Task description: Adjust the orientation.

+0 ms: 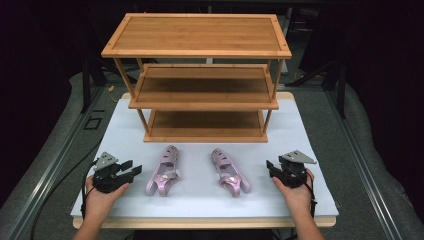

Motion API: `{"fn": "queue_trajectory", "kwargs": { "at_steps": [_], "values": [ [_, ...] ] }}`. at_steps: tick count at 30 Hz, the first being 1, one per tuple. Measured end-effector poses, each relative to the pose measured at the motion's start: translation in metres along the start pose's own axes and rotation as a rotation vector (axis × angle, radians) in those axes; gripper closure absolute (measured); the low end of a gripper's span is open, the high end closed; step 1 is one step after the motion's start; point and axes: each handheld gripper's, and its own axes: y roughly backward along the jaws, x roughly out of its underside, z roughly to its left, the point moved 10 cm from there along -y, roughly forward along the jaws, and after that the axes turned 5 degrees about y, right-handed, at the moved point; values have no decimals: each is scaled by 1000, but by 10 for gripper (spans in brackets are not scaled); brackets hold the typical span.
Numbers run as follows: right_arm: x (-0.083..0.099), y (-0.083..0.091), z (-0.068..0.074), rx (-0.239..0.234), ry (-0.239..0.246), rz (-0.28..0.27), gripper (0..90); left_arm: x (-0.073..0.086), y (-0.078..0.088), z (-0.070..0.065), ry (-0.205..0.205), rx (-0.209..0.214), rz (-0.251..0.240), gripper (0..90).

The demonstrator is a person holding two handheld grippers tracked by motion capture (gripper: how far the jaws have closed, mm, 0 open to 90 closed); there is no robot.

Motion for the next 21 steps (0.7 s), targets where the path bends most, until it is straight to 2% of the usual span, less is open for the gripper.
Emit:
{"fn": "queue_trajectory", "kwargs": {
  "at_steps": [4, 8, 10, 16, 21],
  "values": [
    [-2, 3, 0, 1, -11, -19, 500, -1, 1, -11, -42, -1, 9, 552],
    [-3, 3, 0, 2, -11, -26, 500, -4, 3, -22, -59, 18, 17, 602],
    [-3, 3, 0, -3, -13, -30, 502, -4, 4, -26, -80, 21, 31, 616],
    [-1, 1, 2, -10, -8, -17, 512, -2, 3, -34, -80, 36, 55, 671],
    [-1, 2, 2, 2, -5, -16, 514, -2, 4, -39, -83, 52, 67, 727]
  ]
}}
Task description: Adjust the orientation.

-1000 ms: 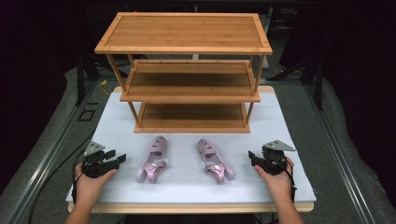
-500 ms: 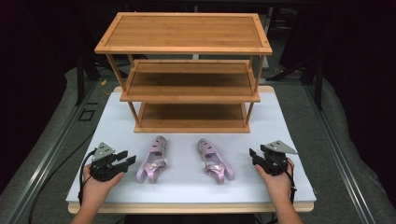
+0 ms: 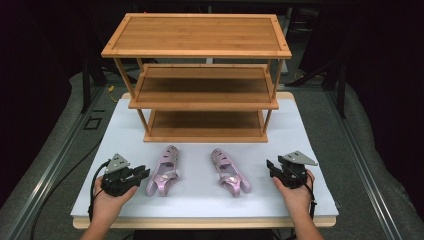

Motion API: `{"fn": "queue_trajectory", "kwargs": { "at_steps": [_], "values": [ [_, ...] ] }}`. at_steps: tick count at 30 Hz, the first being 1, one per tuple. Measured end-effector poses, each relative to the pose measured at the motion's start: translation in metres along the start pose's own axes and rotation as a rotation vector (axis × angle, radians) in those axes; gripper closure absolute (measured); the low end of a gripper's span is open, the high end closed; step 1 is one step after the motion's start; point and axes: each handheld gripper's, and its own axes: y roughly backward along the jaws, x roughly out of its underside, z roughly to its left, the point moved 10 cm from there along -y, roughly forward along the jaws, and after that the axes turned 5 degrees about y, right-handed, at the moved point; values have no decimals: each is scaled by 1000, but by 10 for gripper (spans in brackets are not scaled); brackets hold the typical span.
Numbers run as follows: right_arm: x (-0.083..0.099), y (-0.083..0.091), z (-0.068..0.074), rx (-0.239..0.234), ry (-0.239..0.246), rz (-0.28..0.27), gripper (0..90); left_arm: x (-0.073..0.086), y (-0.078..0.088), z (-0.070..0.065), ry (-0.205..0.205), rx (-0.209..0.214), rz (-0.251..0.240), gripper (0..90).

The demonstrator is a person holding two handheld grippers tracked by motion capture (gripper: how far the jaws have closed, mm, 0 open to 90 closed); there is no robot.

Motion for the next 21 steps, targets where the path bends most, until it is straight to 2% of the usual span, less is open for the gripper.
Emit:
{"fn": "queue_trajectory", "kwargs": {
  "at_steps": [9, 15, 21],
  "values": [
    [0, -1, -2, -1, -14, -8, 519, 1, -3, -12, -41, 30, 20, 821],
    [1, -1, -2, -4, -15, -4, 520, -1, -2, -19, -41, 49, 20, 859],
    [2, -1, -3, -5, -21, -3, 523, 2, -4, -18, -61, 41, 36, 884]
  ]
}}
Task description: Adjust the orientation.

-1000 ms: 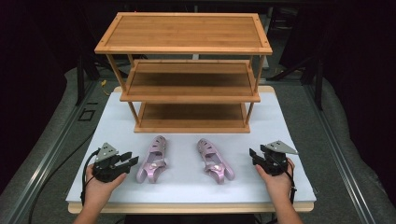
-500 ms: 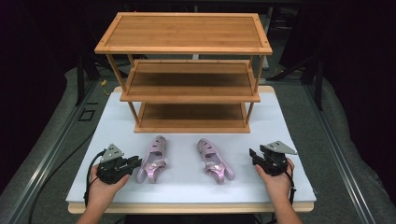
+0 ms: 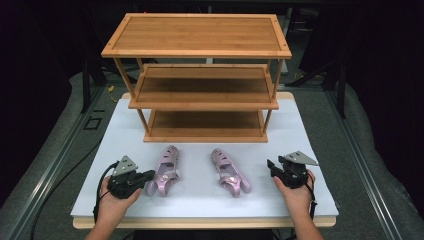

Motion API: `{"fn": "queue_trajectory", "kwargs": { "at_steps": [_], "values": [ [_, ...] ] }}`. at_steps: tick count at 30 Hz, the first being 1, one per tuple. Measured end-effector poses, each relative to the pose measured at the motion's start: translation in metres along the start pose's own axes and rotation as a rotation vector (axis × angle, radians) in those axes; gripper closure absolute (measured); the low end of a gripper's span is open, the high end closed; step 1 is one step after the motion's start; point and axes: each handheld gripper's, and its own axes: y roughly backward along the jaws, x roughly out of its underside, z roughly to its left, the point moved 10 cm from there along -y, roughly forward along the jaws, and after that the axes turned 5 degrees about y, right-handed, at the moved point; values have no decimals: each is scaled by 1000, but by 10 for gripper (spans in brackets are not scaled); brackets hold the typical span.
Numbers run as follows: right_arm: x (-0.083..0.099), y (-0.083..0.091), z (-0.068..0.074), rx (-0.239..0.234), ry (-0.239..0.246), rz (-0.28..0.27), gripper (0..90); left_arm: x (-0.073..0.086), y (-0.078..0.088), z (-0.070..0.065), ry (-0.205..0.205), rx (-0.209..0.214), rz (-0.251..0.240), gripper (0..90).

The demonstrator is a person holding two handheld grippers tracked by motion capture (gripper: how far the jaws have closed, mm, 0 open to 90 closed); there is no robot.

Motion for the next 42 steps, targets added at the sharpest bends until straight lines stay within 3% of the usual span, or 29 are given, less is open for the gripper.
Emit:
{"fn": "queue_trajectory", "kwargs": {
  "at_steps": [13, 19, 22, 26, 29, 34, 38, 40, 42],
  "values": [
    [0, 1, -1, -9, -9, -4, 522, 7, 3, 25, 47, -64, -3, 885],
    [0, 0, 0, -14, -7, 0, 523, 18, 0, 48, 109, -97, 23, 892],
    [0, 0, 0, -12, -7, 0, 523, 24, -3, 57, 155, -91, 37, 892],
    [0, 1, -1, -10, -9, -4, 523, 33, -7, 69, 183, -122, 77, 888],
    [0, 0, -1, -13, -13, -1, 523, 37, -6, 76, 207, -137, 87, 853],
    [0, 1, -2, -12, -22, -2, 522, 26, 7, 82, 247, -157, 44, 725],
    [0, 1, -3, -7, -28, -1, 521, 13, 19, 78, 265, -128, 48, 570],
    [0, 1, -3, -7, -31, -2, 520, 4, 24, 77, 286, -111, 44, 533],
    [1, 0, -3, -5, -32, 1, 518, -3, 25, 73, 276, -92, 66, 509]
  ]
}}
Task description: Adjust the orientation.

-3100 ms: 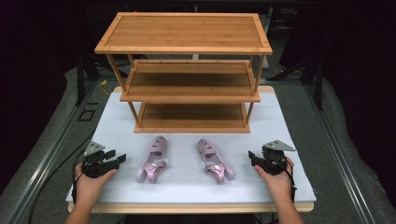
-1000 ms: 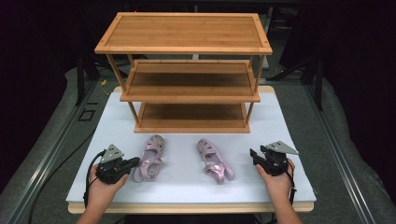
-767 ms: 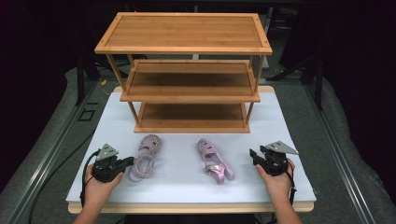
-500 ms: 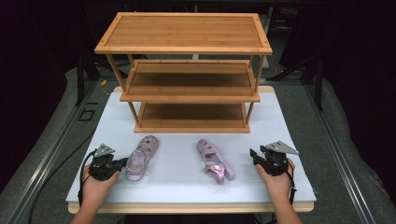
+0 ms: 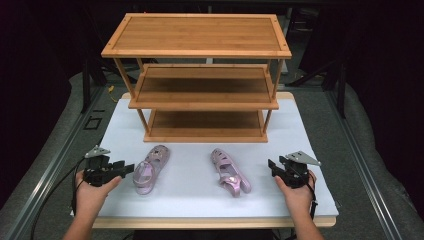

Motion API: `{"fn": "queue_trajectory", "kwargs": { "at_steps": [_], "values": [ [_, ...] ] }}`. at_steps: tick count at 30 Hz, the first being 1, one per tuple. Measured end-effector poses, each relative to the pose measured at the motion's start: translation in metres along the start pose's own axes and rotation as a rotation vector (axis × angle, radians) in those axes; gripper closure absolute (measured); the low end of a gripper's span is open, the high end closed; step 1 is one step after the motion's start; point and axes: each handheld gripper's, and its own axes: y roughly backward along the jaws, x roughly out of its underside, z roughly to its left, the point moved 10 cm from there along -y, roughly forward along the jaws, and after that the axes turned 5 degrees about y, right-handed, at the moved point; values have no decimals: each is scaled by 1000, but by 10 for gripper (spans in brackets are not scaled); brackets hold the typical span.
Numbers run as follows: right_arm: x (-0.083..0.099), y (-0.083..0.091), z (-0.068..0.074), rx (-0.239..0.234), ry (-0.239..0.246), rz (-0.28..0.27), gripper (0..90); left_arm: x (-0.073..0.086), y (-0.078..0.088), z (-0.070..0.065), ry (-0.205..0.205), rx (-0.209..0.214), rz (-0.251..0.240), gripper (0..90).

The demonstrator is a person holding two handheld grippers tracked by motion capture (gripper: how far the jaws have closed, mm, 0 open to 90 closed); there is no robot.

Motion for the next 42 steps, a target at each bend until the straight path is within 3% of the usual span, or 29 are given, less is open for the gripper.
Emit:
{"fn": "queue_trajectory", "kwargs": {
  "at_steps": [4, 9, 16, 22, 24, 29, 34, 40, 42],
  "values": [
    [-1, 0, 1, -2, 0, -5, 515, -6, -1, -13, -52, 17, 115, 561],
    [0, 1, -1, -3, -8, -3, 511, -7, -13, -17, -124, -55, 266, 570],
    [0, 0, 0, -19, -7, -1, 508, 1, -31, -18, -154, -109, 402, 636],
    [1, 0, 1, -18, -13, 3, 506, 8, -38, -12, -161, -128, 507, 694],
    [1, -1, 0, -18, -10, 5, 505, 10, -40, -12, -157, -130, 528, 717],
    [1, -1, 1, -25, -11, 6, 506, 11, -40, -9, -207, -137, 578, 788],
    [2, -1, 1, -30, -19, 12, 506, 7, -41, -3, -233, -164, 591, 798],
    [2, -2, 1, -30, -25, 8, 506, 8, -44, -2, -198, -147, 638, 793],
    [2, -2, 1, -30, -28, 12, 506, 8, -44, -2, -206, -143, 653, 788]
  ]
}}
